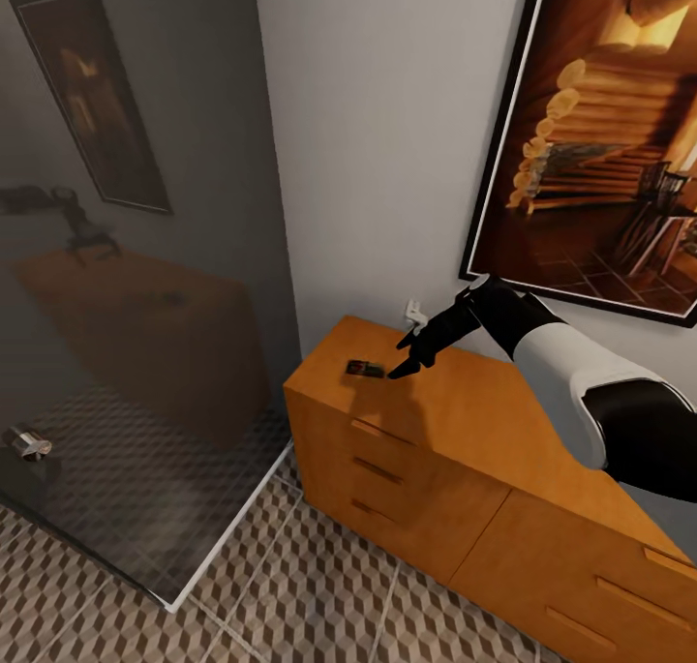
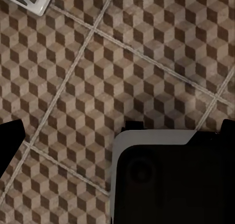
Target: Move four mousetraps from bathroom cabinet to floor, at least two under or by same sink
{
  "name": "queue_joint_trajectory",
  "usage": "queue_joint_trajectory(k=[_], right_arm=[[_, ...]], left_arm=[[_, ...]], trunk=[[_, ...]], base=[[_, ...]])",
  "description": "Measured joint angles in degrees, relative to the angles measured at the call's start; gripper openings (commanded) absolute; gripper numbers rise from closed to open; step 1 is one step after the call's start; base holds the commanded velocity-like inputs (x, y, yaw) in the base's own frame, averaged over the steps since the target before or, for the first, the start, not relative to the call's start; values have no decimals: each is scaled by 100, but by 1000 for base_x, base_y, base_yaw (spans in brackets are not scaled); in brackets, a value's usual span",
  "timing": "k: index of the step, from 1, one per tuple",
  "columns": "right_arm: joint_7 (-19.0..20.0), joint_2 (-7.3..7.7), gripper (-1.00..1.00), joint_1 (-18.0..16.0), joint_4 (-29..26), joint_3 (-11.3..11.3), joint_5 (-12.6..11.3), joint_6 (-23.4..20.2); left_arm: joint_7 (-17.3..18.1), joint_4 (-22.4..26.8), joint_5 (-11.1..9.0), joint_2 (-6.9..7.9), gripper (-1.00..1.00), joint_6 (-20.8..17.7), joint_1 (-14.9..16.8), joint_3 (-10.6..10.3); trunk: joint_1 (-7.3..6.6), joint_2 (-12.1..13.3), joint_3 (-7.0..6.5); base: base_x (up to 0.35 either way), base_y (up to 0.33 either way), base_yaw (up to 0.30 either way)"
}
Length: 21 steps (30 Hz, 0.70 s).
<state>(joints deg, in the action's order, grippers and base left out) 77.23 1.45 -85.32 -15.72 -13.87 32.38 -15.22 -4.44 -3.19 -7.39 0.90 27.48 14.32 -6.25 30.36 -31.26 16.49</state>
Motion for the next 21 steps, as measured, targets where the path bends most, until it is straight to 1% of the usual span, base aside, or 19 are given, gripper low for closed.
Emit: queue_joint_trajectory(k=[13, 17, 21], right_arm=[[8, -13, 100, 0, 136, -9, -21, -7], [2, -37, 100, 0, 224, -15, -29, -8], [-6, -126, 100, 0, 384, -11, -24, -9]], left_arm=[[0, 0, -1, 3, 100, 0, 1, 0], [-1, 0, 0, 6, 100, 1, 0, 3], [0, 0, -2, 7, 100, 1, 1, 1]], trunk=[[-1, 0, 0], [1, 0, 0], [1, 1, 0]], base=[[260, -123, 0], [95, -43, 0], [23, -11, 0]])
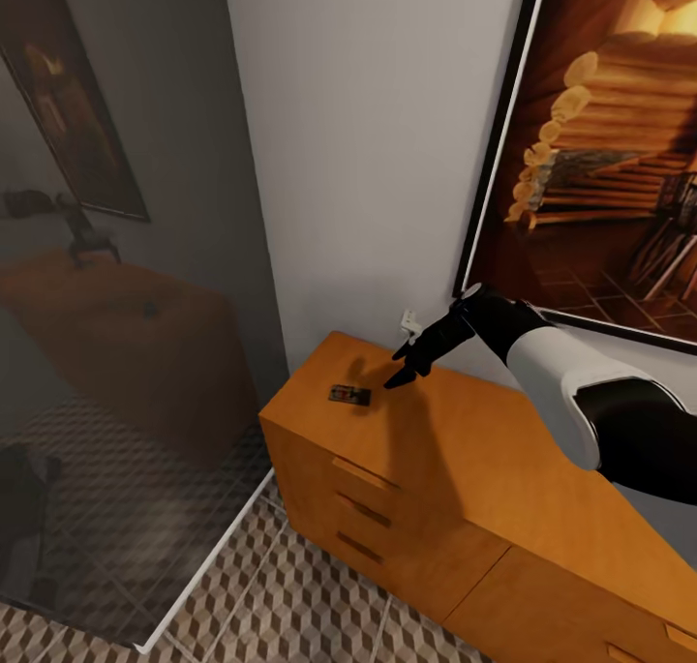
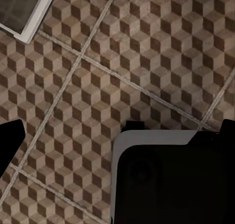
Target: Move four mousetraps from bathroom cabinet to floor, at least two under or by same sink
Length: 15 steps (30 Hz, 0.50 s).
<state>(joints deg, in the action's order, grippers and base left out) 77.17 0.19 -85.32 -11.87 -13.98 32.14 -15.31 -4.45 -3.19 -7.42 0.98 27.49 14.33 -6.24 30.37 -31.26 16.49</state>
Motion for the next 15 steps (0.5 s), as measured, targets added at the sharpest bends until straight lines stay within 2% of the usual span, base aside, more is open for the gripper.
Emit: queue_joint_trajectory(k=[6, 15], right_arm=[[-124, -76, 100, 1, 109, -13, -13, 4], [-322, -89, 100, 1, 131, -7, -11, 9]], left_arm=[[0, -1, -4, 1, 100, 0, 2, 1], [0, -1, 0, 1, 100, 2, 2, -1]], trunk=[[0, 0, 0], [0, 0, 0]], base=[[4, -2, 0], [0, 0, 0]])
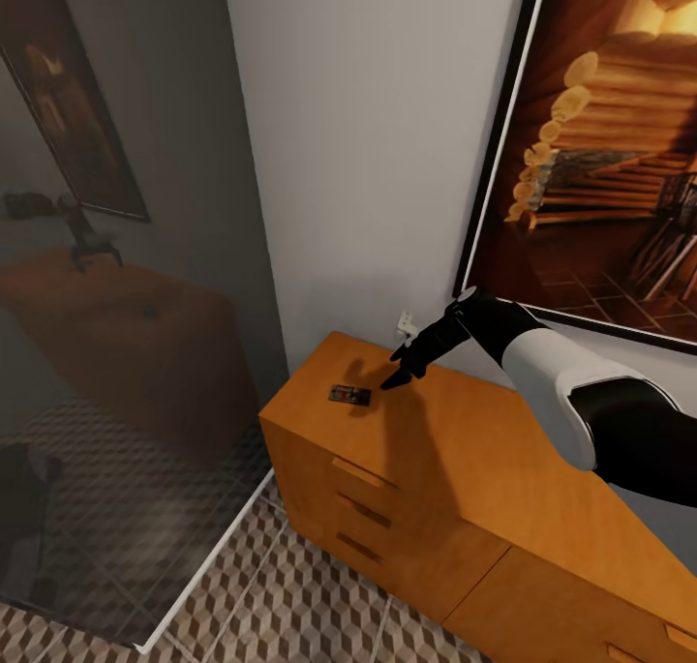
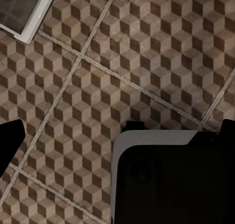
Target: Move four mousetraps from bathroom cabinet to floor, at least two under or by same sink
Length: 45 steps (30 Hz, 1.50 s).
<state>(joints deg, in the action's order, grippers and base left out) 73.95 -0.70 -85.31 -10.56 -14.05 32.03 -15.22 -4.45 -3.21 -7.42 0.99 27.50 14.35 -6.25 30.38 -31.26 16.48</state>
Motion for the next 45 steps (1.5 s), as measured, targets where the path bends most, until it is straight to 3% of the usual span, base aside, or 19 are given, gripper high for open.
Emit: queue_joint_trajectory(k=[21, 32, 45], right_arm=[[-560, 2, 100, 0, 1, 7, 9, -4], [-1045, -7, 100, 0, 168, 19, 41, -9], [-1090, -26, 100, 0, 288, 37, 60, 9]], left_arm=[[0, 0, 1, 0, 100, 7, 3, 3], [1, 0, 1, 0, 100, 7, -2, -1], [0, 0, 2, 0, 100, 7, 0, 0]], trunk=[[0, 0, 0], [0, 0, 0], [0, 0, 0]], base=[[0, 0, 0], [0, 0, 0], [0, 0, 0]])
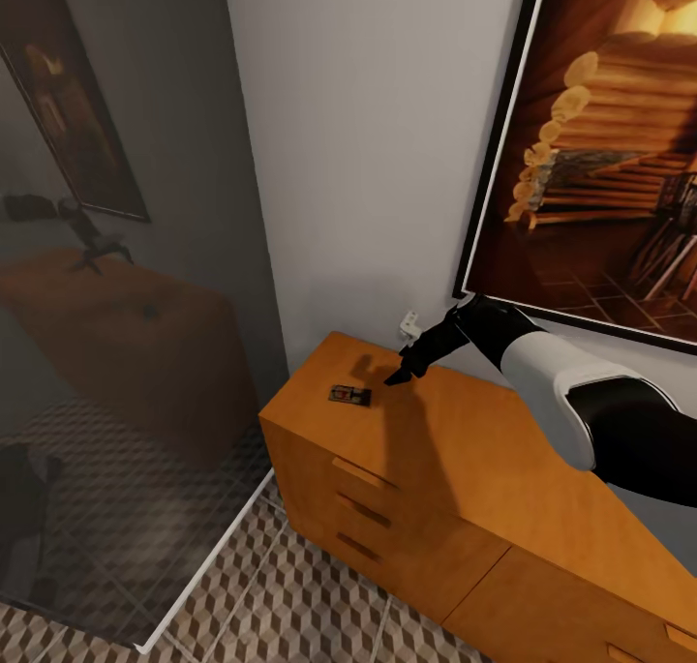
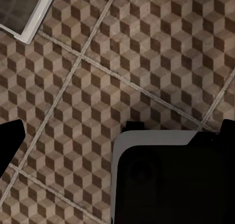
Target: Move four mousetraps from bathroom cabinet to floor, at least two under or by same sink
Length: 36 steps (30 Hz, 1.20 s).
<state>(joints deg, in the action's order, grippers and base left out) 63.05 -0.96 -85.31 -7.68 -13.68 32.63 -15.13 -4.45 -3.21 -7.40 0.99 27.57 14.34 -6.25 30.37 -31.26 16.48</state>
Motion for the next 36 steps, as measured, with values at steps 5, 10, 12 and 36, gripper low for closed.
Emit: queue_joint_trajectory(k=[5, 10, 12, 36], right_arm=[[-4, 0, 100, 0, 3, 1, 1, 0], [-12, 0, 100, 0, 3, 1, 1, 0], [-10, 0, 100, 0, 3, 1, 1, 0], [-23, 2, 100, 0, 12, 6, 0, 0]], left_arm=[[0, 0, -4, 0, 100, 0, -2, 2], [0, 0, -4, 0, 100, 0, -2, 0], [0, 0, -3, 0, 100, 0, 0, 0], [0, 0, -2, 0, 100, 0, 2, 1]], trunk=[[0, 0, 7], [0, 0, 41], [0, 0, 57], [0, 0, 210]], base=[[0, 0, 0], [0, 0, 0], [0, 0, 0], [48, 72, 0]])
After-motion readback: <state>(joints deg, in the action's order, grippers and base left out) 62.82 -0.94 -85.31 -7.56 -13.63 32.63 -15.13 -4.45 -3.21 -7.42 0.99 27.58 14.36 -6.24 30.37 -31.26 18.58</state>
